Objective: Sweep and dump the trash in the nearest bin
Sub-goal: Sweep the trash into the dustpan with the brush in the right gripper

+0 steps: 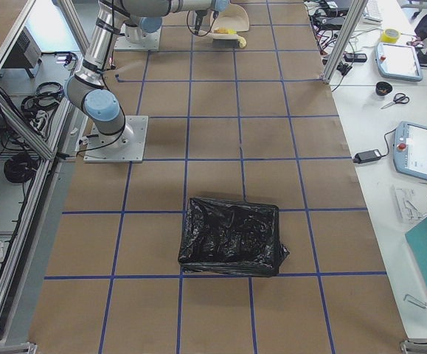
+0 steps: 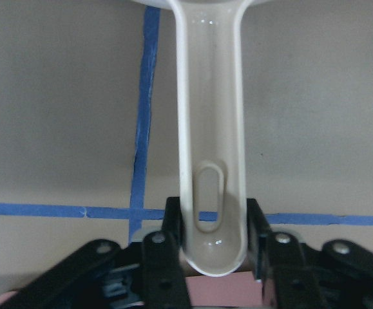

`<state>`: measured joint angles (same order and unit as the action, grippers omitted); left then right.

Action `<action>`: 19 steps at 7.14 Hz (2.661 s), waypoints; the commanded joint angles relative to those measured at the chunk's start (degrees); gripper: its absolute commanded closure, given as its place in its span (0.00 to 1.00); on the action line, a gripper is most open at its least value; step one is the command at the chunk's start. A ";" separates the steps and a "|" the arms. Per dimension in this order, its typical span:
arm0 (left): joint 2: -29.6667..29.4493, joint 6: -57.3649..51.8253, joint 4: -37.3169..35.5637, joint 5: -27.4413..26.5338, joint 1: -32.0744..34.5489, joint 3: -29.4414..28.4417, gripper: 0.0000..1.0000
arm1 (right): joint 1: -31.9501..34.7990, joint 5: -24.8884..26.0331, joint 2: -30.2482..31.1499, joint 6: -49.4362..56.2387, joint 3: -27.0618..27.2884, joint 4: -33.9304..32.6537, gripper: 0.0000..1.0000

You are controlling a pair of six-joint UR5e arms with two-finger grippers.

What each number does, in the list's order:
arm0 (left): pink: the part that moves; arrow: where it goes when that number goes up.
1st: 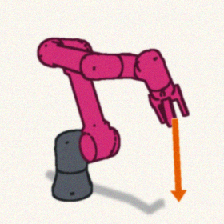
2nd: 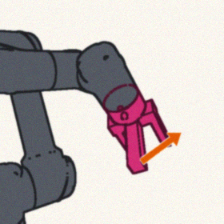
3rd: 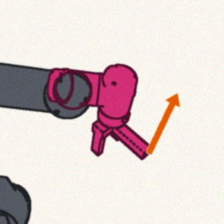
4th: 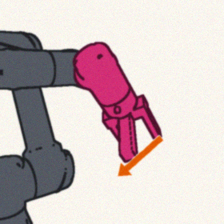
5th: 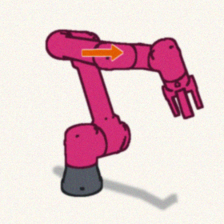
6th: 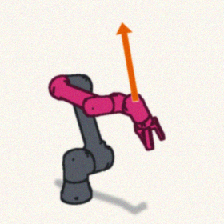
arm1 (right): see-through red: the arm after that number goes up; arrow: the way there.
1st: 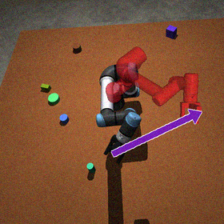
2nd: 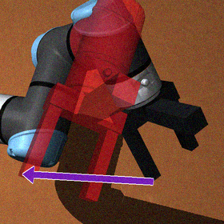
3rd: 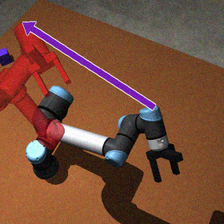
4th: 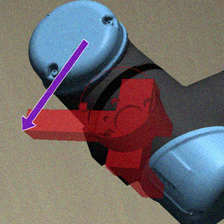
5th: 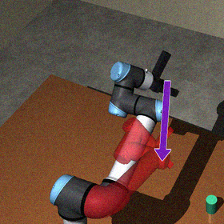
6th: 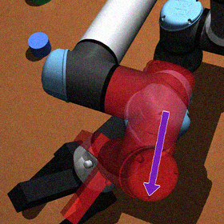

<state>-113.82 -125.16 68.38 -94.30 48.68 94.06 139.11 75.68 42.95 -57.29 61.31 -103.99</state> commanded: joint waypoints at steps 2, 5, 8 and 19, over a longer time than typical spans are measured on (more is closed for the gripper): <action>0.00 0.01 0.00 -0.01 0.01 -0.02 1.00 | -0.06 -2.98 -4.18 10.48 -7.50 1.17 1.00; 0.00 0.01 -0.09 -0.01 0.01 -0.02 1.00 | -0.32 -4.67 -4.19 33.14 -8.22 4.74 1.00; 0.00 0.01 -0.09 -0.01 0.10 -0.02 1.00 | -1.55 -0.54 -1.74 44.09 -7.96 14.04 1.00; -0.09 0.18 0.00 -0.09 0.54 0.07 1.00 | -9.57 -8.27 -1.02 23.27 -3.21 2.85 1.00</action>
<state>-113.89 -124.98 68.38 -94.39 49.22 94.13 128.09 67.41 42.68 -34.38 58.15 -99.51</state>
